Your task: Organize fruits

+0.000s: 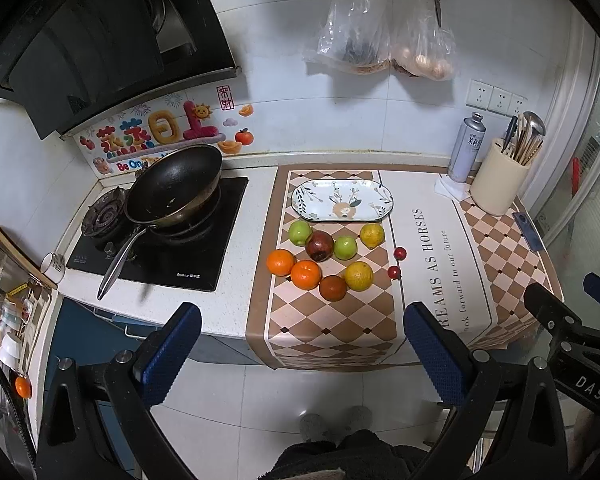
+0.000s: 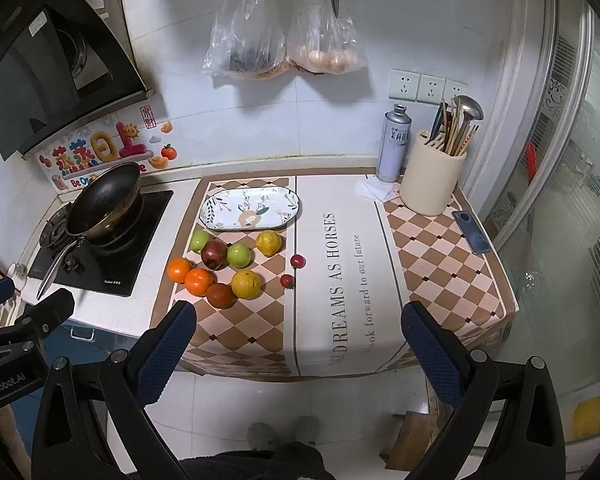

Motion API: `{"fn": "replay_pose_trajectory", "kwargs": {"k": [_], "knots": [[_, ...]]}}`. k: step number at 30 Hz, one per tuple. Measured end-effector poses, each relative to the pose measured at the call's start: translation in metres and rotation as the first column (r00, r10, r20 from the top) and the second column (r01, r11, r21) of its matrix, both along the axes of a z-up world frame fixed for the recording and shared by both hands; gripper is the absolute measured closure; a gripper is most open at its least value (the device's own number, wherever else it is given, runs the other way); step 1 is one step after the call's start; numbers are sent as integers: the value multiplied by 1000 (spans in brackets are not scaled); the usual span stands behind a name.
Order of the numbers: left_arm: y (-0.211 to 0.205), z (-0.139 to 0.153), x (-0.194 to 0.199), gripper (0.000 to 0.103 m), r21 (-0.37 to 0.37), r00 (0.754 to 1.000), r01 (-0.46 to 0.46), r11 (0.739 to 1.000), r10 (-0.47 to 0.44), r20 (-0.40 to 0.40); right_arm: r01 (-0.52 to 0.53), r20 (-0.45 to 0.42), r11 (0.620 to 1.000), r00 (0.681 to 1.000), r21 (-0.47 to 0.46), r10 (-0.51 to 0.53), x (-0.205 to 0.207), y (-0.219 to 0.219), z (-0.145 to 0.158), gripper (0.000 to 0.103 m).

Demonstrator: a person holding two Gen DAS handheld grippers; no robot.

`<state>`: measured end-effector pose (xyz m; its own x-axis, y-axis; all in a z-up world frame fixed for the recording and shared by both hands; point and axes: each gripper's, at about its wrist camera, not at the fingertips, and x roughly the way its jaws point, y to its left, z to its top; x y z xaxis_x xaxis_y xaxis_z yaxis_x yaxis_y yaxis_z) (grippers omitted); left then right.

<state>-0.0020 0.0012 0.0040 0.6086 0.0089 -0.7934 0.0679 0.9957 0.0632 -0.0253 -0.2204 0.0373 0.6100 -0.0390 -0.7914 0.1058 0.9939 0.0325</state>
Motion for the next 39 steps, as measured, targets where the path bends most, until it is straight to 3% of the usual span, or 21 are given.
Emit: {"fn": "replay_pose_trajectory", "kwargs": {"k": [39], "knots": [[-7, 5, 6, 0, -29, 1000, -16, 999, 16, 0, -8, 17, 1000, 1000, -16, 8, -2, 1, 11, 0]]}}
